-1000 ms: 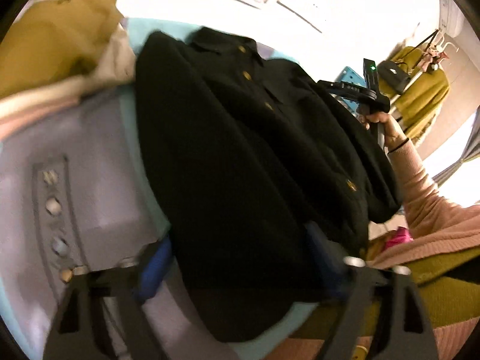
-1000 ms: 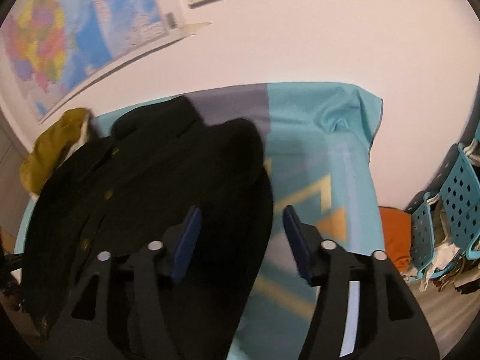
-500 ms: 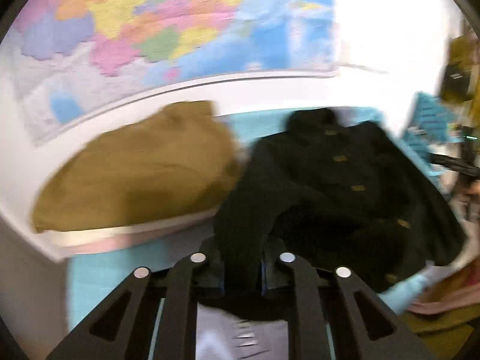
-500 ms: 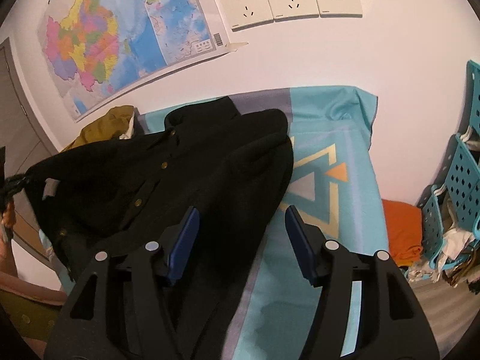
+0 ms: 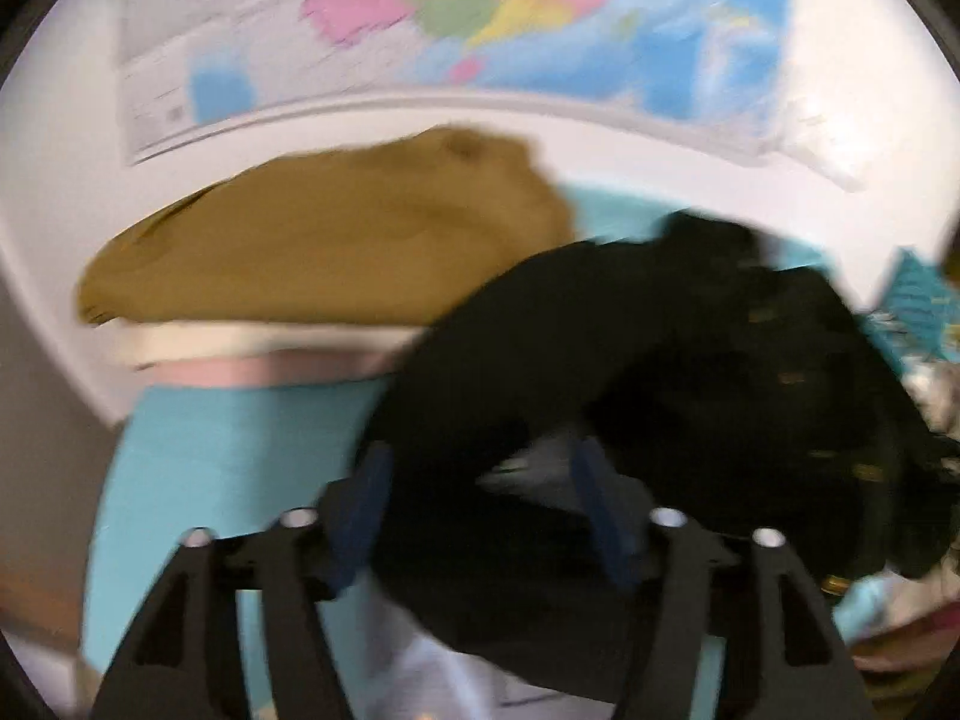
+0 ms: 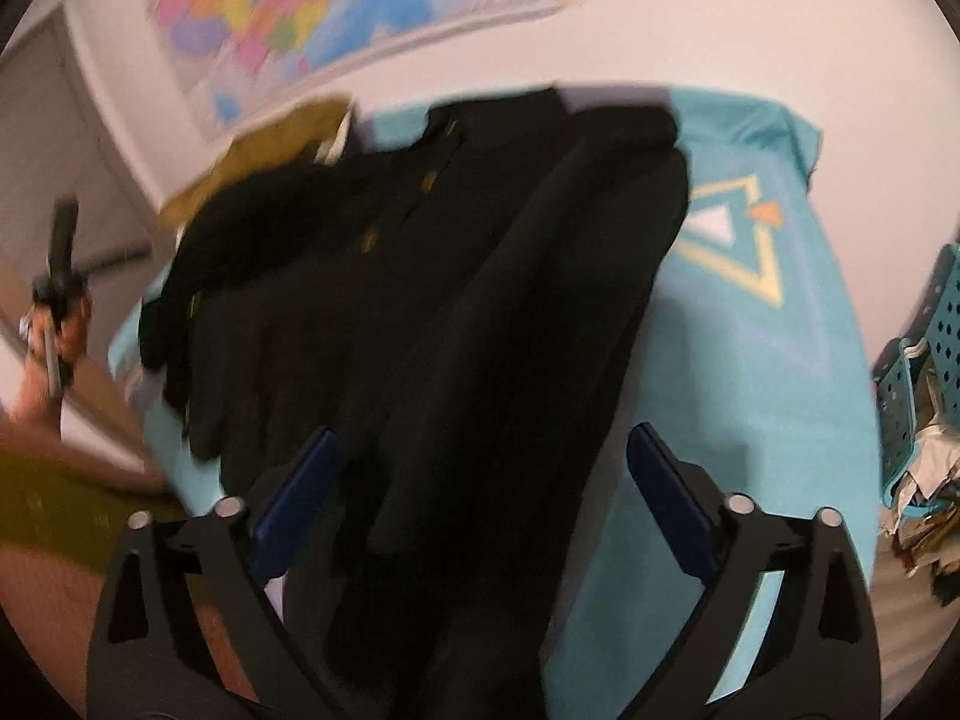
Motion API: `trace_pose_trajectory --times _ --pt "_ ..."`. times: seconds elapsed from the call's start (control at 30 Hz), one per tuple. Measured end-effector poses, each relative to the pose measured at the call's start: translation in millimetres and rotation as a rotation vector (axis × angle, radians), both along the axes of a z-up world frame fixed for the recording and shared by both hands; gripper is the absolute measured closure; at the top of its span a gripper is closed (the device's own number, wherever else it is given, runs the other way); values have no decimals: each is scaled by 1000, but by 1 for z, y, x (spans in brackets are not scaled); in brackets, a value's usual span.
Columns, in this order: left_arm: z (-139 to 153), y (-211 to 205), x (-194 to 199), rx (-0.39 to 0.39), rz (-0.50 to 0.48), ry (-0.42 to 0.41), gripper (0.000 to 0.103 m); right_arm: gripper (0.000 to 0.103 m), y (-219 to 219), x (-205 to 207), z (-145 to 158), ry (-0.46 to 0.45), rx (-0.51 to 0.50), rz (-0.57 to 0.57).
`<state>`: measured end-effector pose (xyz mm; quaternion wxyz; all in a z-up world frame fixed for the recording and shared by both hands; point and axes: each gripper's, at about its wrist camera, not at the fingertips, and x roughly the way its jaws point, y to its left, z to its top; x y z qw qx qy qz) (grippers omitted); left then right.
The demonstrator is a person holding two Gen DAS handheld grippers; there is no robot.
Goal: Fold large clothes
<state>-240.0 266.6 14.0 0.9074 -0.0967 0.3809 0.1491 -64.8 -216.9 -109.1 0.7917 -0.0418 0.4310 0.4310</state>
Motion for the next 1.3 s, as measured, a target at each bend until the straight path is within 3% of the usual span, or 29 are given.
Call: trace_pose_trajectory --times 0.03,0.07,0.17,0.27,0.4,0.47,0.53,0.6,0.67,0.73,0.77,0.8,0.87,1.0,1.03,1.1,1.13,1.2,1.23,1.27,1.3 --pt "2 -6 -1 1 -35 -15 36 80 -3 -2 -2 7 -14 6" --pt "3 -12 0 -2 -74 -26 36 99 -8 0 0 2 -22 -18" --pt "6 -31 3 -33 -185 -67 33 99 -48 14 27 -24 69 -145" --pt "2 -61 7 -35 -249 -62 24 99 -86 33 44 -93 42 -325" --pt "-31 -69 26 -78 -292 9 23 90 -103 64 14 -19 -61 -443" --pt "-41 -70 32 -79 -290 31 22 47 -100 66 0 -3 -146 -491" --pt "-46 -67 35 -108 -283 28 19 42 -97 53 5 -60 -171 -539" --pt "-45 -64 34 -131 -284 7 16 39 -95 29 28 -173 -127 -578" --pt "-42 -58 30 -155 -271 -14 14 33 -89 -6 60 -285 -21 -521" --pt "-43 -54 30 -181 -268 -22 14 30 -63 -40 75 -275 105 -310" --pt "-43 -54 31 -188 -268 -21 14 30 -47 -50 72 -262 113 -232" --pt "-46 -54 34 -199 -274 -15 14 30 -33 -56 66 -247 98 -180" --pt "-50 -55 40 -208 -291 3 14 29 6 -60 31 -177 -30 -119" --pt "-60 -65 48 -231 -334 17 10 25 28 -51 -20 -124 -158 -145" --pt "-62 -68 51 -247 -348 25 9 25 26 -48 -26 -104 -134 -156" --pt "-67 -77 55 -254 -373 53 8 63 18 -46 -24 -92 -83 -172" --pt "-69 -83 57 -248 -392 69 9 94 12 -46 -19 -53 -20 -156" --pt "-70 -92 57 -253 -432 83 20 94 -3 -52 -4 -26 88 -141" --pt "-69 -94 55 -266 -443 86 39 95 -9 -56 2 -15 133 -141" --pt "-68 -93 54 -297 -453 86 51 95 -31 -60 17 14 273 -141" --pt "-65 -90 49 -365 -462 76 53 95 -45 -62 25 26 359 -152"
